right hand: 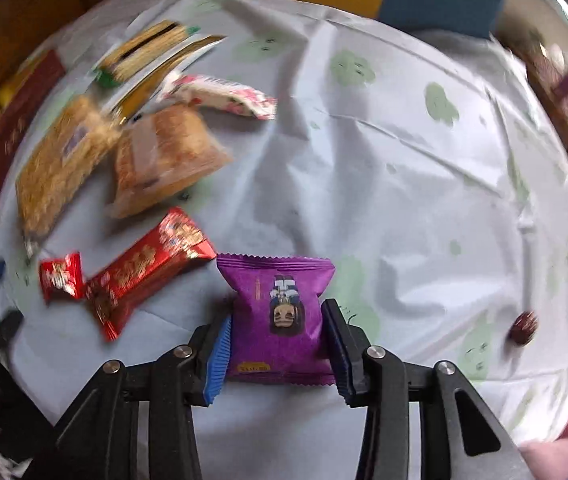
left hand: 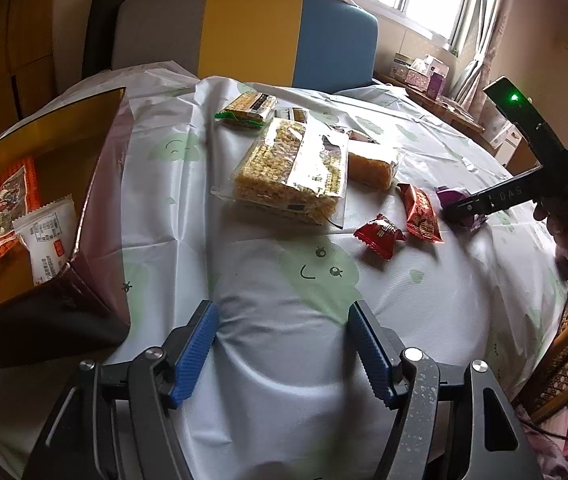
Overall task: Organize snacks
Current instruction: 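Close the right gripper on the purple snack packet, then grasp the clear puffed corn bar bag with the left gripper while the right holds the purple packet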
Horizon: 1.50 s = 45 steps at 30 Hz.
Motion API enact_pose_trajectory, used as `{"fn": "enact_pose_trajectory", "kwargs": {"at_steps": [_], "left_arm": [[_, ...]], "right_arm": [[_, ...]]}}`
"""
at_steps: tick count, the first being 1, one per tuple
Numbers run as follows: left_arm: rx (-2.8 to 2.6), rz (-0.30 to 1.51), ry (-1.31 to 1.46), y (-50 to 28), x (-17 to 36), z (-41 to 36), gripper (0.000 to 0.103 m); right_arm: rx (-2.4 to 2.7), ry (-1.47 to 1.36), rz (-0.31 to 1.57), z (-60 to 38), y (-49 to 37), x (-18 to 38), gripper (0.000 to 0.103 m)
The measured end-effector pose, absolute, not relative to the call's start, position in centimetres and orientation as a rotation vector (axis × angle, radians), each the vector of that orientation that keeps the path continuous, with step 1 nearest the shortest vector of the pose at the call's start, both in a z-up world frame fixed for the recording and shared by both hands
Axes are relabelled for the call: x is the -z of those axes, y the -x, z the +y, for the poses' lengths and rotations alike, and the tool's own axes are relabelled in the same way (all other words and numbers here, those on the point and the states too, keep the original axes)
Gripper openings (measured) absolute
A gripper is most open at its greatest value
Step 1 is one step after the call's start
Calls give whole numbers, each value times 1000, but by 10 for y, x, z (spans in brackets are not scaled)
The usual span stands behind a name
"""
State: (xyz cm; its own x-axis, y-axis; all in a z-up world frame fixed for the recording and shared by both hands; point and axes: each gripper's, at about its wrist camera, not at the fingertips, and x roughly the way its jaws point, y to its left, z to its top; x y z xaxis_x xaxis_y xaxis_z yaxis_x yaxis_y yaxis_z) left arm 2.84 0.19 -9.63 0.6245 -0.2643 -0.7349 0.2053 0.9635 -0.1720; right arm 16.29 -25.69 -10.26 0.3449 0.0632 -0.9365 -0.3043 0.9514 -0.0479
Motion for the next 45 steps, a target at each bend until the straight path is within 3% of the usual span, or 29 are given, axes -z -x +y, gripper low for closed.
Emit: {"fn": "enact_pose_trajectory", "kwargs": {"at_steps": [13, 23, 28, 30, 45], "left_arm": [[256, 892, 37, -33, 88, -7, 69], [276, 867, -42, -64, 40, -16, 70], [303, 897, -78, -96, 29, -15, 82], [319, 916, -101, -108, 29, -18, 88], [377, 1035, -241, -162, 63, -47, 89]], "right_arm": [[-226, 204, 1198, -265, -169, 104, 47], [-222, 202, 1192, -270, -175, 95, 48], [-220, 209, 1188, -268, -173, 93, 48], [-219, 206, 1187, -268, -172, 93, 48], [-225, 201, 1190, -269, -177, 93, 48]]}}
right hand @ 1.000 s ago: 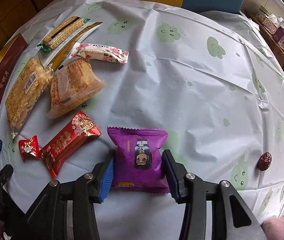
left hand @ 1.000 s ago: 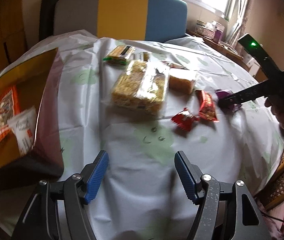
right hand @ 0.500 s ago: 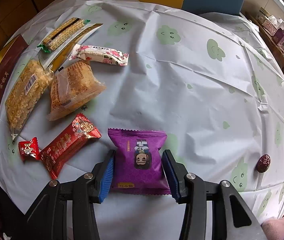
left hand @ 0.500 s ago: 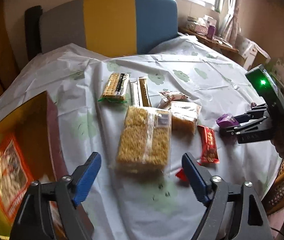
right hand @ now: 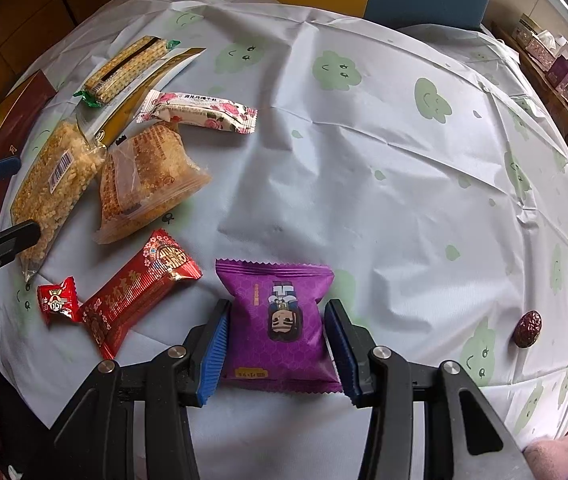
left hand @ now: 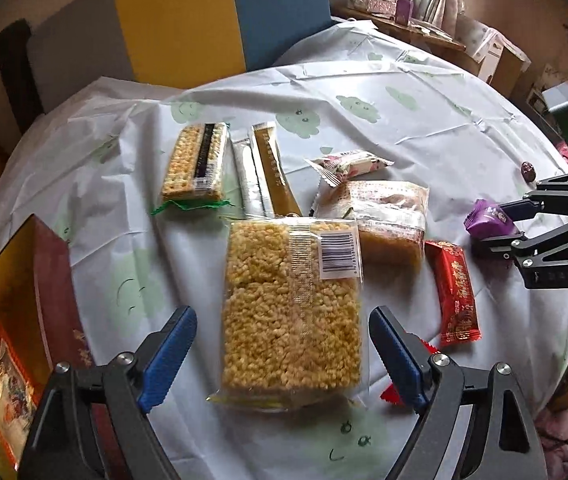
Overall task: Organize snacks
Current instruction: 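Grasp the clear puffed corn bar bag with the left gripper while the right holds the purple packet, then place the corn bar bag in the gold tray with the left gripper while the right holds the purple packet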
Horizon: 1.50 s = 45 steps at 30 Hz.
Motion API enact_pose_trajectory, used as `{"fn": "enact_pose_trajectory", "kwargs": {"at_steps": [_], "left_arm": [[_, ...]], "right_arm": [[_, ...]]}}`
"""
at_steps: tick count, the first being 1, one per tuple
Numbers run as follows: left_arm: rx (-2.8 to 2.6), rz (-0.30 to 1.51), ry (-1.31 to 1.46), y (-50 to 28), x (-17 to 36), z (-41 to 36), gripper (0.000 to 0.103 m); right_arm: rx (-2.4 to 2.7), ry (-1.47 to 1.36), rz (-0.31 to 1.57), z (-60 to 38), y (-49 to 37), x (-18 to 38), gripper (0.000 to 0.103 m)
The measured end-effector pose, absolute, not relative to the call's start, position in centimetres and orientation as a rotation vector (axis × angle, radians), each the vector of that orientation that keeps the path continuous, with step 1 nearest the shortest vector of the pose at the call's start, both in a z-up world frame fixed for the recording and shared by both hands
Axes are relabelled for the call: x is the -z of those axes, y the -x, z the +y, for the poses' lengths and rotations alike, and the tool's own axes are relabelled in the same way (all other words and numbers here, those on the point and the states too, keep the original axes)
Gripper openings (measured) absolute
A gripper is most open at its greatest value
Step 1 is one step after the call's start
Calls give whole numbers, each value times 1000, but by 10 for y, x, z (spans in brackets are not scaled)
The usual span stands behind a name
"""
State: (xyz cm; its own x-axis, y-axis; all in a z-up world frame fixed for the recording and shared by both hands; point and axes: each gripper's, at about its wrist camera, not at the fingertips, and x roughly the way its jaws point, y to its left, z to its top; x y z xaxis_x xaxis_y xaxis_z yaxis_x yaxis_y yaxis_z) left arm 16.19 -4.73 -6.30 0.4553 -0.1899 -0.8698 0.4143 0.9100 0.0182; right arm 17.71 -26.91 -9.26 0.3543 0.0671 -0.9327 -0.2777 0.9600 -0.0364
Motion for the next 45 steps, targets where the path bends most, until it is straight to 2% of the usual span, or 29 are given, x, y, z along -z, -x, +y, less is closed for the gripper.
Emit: {"fn": "enact_pose_trajectory", "kwargs": {"at_steps": [2, 3, 15, 27, 35, 45], "left_arm": [[368, 1034, -250, -163, 69, -51, 83], [370, 1040, -251, -163, 72, -52, 73], [235, 931, -156, -117, 62, -40, 72], [185, 850, 26, -80, 18, -1, 72], [100, 809, 199, -70, -4, 60, 72], [-88, 829, 431, -90, -3, 159, 72]], "right_arm": [[-224, 200, 1190, -269, -178, 93, 48], [-224, 200, 1190, -269, -178, 93, 48], [-223, 228, 1178, -263, -175, 92, 48], [-227, 269, 1158, -254, -166, 93, 46], [-229, 248, 1164, -257, -165, 94, 46], [-236, 219, 1173, -268, -169, 94, 46]]}}
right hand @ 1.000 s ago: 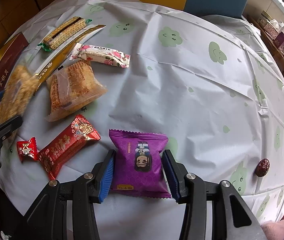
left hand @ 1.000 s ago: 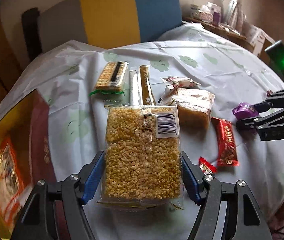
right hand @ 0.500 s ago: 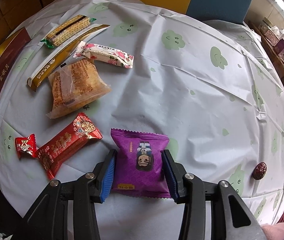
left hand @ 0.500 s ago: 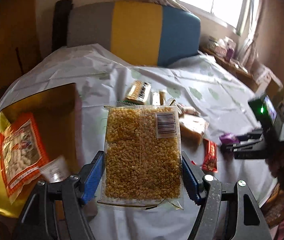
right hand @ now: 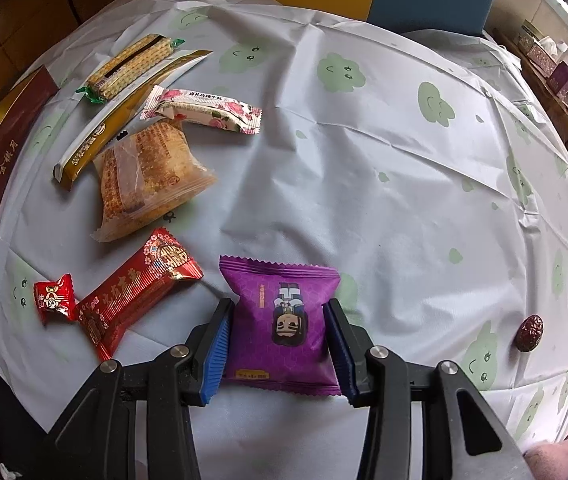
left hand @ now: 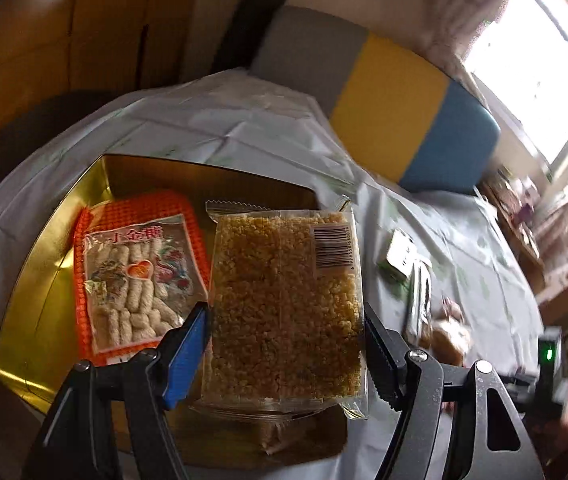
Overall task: Organize snacks
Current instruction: 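Place the corn bar bag in the gold tray with the left gripper while the right holds the purple packet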
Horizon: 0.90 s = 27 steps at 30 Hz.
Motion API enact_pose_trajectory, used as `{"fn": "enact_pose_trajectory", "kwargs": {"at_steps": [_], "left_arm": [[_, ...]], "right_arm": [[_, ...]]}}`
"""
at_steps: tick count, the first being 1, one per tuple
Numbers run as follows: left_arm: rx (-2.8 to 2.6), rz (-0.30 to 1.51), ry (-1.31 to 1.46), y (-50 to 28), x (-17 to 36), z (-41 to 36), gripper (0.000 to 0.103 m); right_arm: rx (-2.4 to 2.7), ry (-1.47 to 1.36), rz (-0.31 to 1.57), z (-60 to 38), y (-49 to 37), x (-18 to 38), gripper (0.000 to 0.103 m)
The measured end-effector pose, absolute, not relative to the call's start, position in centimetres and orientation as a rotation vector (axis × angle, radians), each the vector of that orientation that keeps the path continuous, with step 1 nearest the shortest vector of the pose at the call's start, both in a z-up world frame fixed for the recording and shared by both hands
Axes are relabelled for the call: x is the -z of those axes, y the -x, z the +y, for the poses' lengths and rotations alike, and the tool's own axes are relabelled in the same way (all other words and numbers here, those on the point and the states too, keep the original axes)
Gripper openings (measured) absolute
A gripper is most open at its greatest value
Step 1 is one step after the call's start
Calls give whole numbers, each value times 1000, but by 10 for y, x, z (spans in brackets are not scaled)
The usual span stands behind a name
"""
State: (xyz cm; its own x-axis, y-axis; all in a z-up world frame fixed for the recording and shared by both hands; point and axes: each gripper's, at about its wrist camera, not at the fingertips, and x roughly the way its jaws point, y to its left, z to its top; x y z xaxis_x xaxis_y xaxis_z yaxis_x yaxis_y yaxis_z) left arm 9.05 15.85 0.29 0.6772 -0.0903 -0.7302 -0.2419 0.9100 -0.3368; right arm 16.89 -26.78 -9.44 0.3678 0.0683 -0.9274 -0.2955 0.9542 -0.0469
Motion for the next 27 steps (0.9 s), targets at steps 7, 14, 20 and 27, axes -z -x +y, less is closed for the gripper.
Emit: {"fn": "enact_pose_trajectory", "kwargs": {"at_steps": [7, 14, 20, 27], "left_arm": [[-121, 882, 450, -134, 7, 173, 72], [-151, 954, 419, -177, 39, 171, 73], [-163, 947, 450, -174, 50, 177, 75], [-195, 886, 361, -139, 30, 164, 73]], "right_arm": [[-232, 260, 1160, -260, -166, 94, 46], [-231, 269, 1158, -256, -163, 93, 46], [-233, 272, 1157, -255, -161, 94, 46], [-234, 278, 1156, -255, -160, 94, 46]]}}
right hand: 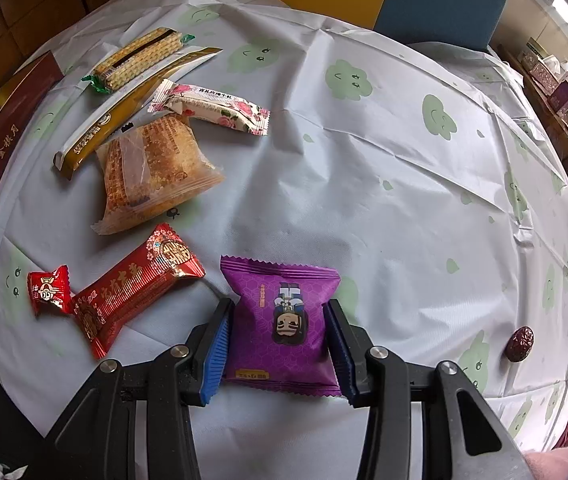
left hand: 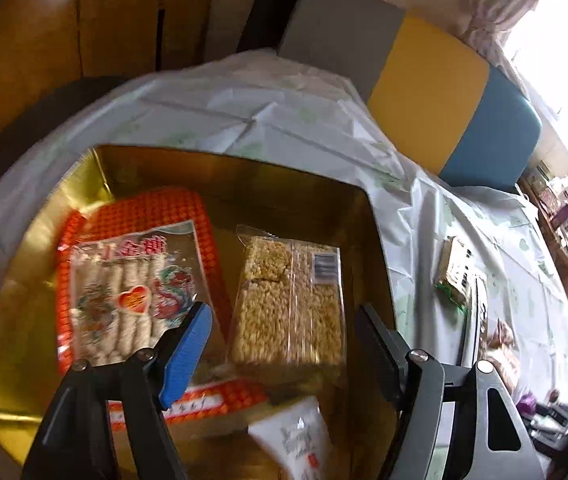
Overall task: Organize snacks
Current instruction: 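Place the corn bar bag in the gold tray with the left gripper while the right holds the purple packet, then grasp the small red candy with the left gripper while the right holds the purple packet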
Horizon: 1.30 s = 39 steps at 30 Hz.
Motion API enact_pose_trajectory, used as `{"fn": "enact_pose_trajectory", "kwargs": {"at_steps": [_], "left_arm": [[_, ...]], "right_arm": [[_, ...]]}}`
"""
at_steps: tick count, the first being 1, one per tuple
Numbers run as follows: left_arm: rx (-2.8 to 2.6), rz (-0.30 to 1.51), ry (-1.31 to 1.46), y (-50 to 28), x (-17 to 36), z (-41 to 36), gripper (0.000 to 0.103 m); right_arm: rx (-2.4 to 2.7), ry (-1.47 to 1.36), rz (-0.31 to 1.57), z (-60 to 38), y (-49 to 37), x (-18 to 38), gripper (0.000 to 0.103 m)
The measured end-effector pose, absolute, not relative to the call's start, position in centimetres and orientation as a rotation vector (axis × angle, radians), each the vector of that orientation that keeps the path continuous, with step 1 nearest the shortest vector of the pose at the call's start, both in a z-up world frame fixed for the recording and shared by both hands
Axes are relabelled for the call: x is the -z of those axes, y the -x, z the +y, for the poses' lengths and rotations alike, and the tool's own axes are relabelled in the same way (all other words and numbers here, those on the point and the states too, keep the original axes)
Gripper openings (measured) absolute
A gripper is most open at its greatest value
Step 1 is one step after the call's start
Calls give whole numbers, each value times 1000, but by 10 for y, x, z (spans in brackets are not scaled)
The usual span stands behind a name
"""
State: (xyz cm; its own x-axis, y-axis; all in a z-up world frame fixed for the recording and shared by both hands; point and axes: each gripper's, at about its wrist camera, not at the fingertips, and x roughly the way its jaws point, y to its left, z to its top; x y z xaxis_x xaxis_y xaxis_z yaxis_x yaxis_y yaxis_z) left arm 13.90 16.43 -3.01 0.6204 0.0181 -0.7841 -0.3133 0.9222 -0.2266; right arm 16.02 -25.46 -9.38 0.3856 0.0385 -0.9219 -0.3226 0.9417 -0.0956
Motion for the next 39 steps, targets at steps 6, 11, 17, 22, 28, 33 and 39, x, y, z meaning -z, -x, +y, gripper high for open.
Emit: {"fn": "enact_pose_trajectory", "kwargs": {"at_steps": [6, 11, 17, 22, 28, 33, 39], "left_arm": [[-161, 819, 245, -102, 9, 131, 73], [-107, 795, 191, -79, -1, 104, 73], [-33, 778, 101, -57, -5, 73, 73], [59, 787, 67, -43, 0, 51, 73], [137, 801, 20, -34, 10, 27, 73], [188, 833, -8, -31, 24, 8, 73], [267, 890, -52, -29, 51, -15, 73]], "right_arm": [[-234, 289, 1151, -254, -159, 93, 46], [-234, 299, 1144, -252, -156, 93, 45], [-241, 318, 1135, -248, -151, 92, 42], [-244, 308, 1140, -247, -150, 92, 41], [-246, 294, 1146, -251, -153, 91, 41], [-245, 298, 1144, -253, -155, 92, 41], [-244, 300, 1142, -252, -155, 93, 41]]}}
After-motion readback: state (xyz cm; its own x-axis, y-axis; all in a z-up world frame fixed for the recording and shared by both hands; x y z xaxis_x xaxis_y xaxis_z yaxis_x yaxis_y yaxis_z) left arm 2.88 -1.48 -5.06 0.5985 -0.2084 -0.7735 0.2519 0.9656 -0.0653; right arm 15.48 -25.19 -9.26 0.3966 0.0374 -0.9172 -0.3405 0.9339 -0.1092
